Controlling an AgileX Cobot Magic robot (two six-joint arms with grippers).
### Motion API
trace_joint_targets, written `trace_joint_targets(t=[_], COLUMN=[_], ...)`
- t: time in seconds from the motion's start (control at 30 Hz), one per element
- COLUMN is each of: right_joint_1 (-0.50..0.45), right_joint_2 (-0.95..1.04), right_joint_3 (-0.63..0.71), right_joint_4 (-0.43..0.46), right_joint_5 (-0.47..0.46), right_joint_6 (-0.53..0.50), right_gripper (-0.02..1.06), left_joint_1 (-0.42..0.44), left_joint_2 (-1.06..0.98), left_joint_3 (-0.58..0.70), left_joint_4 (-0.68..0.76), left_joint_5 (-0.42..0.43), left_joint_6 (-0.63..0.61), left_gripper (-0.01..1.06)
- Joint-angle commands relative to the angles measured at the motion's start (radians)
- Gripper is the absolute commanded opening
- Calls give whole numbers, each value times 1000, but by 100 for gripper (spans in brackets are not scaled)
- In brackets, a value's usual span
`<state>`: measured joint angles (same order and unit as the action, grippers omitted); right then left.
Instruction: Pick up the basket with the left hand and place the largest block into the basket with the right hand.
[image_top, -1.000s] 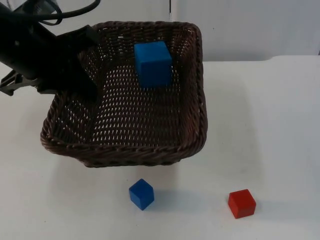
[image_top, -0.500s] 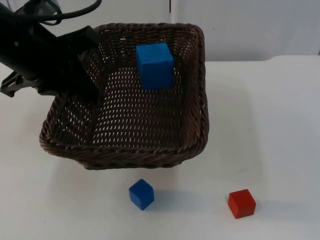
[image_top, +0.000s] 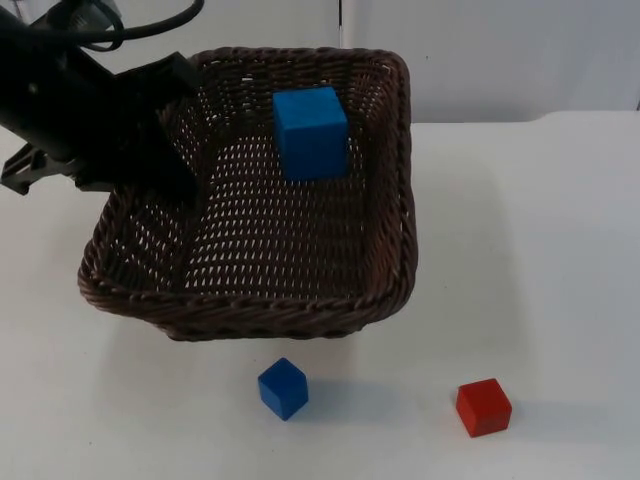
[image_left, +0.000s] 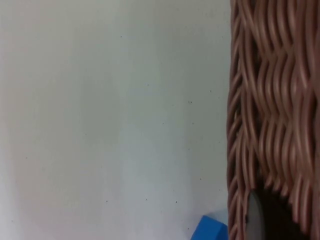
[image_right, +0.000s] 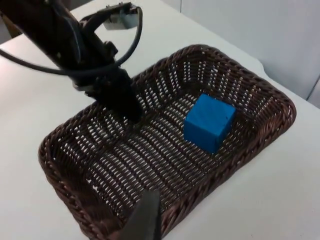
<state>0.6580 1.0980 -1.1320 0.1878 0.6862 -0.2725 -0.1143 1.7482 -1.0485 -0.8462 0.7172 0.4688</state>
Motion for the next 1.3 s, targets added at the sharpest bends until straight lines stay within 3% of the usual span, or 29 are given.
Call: trace_joint_targets(t=[0.0, 0.27, 0.47, 1.1, 1.27], right_joint_1=[1, 1, 1, 1, 1], right_joint_2=[-27, -71, -85, -85, -90], right_joint_3=[13, 19, 19, 19, 19], right_joint_4=[-1, 1, -3, -29, -29], right_joint_5=[-10, -7, 9, -10, -10], right_joint_6=[-1, -1, -3, -12, -12], right_gripper=[87, 87, 87, 87, 87], left_joint_1=[0, -4, -4, -118, -121], left_joint_2=[-3, 37, 90, 466, 524], left_joint_3=[-3, -3, -12, -396, -446], left_joint_4=[-26, -61, -167, -221, -221], left_joint_5=[11, 11, -7, 7, 3], left_joint_6=[4, 38, 108, 91, 82], left_gripper=[0, 0, 0, 0, 0])
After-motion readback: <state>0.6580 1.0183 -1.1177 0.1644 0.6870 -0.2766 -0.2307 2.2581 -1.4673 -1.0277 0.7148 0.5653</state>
